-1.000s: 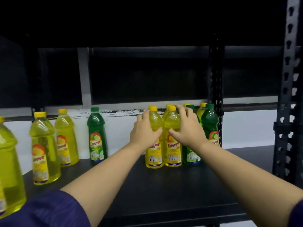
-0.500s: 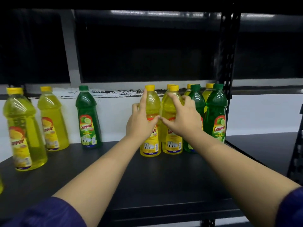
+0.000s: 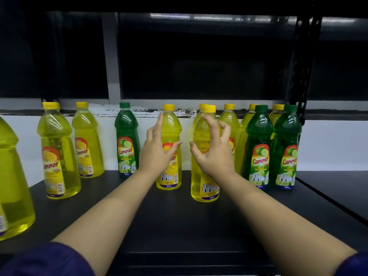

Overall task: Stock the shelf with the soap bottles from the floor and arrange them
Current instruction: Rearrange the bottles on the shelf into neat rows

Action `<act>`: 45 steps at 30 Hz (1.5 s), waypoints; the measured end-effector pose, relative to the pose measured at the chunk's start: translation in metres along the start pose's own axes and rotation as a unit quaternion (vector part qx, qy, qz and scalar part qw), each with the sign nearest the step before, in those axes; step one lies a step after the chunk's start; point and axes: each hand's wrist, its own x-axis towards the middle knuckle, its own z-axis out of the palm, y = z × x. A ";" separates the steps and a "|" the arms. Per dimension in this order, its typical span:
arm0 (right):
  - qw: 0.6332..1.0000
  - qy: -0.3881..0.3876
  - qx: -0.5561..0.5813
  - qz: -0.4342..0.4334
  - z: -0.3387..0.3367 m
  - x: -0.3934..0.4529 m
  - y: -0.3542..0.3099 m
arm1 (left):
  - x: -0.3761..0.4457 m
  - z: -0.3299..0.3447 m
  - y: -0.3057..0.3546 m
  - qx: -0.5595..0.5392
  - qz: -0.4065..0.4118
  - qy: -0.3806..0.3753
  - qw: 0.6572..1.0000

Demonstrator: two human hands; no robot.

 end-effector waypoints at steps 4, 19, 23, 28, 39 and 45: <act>1.000 0.019 0.002 0.000 0.023 0.001 -0.005 | 0.018 0.013 -0.019 0.004 -0.014 -0.003 1.000; 0.999 0.042 -0.001 -0.011 0.044 0.006 0.007 | 0.050 0.049 -0.034 -0.012 -0.043 -0.024 0.999; 0.999 0.040 -0.003 -0.008 0.043 0.006 0.007 | 0.047 0.052 -0.033 0.004 -0.059 -0.022 0.998; 1.000 0.030 -0.008 -0.003 0.039 0.003 0.002 | 0.037 0.046 -0.028 0.000 -0.065 -0.030 0.997; 0.999 0.014 -0.040 0.012 0.034 -0.002 -0.013 | -0.015 0.002 -0.051 -0.096 -0.148 -0.182 0.967; 0.999 0.012 -0.022 0.019 0.054 -0.010 -0.044 | -0.049 -0.051 -0.055 -0.193 -0.245 -0.116 0.943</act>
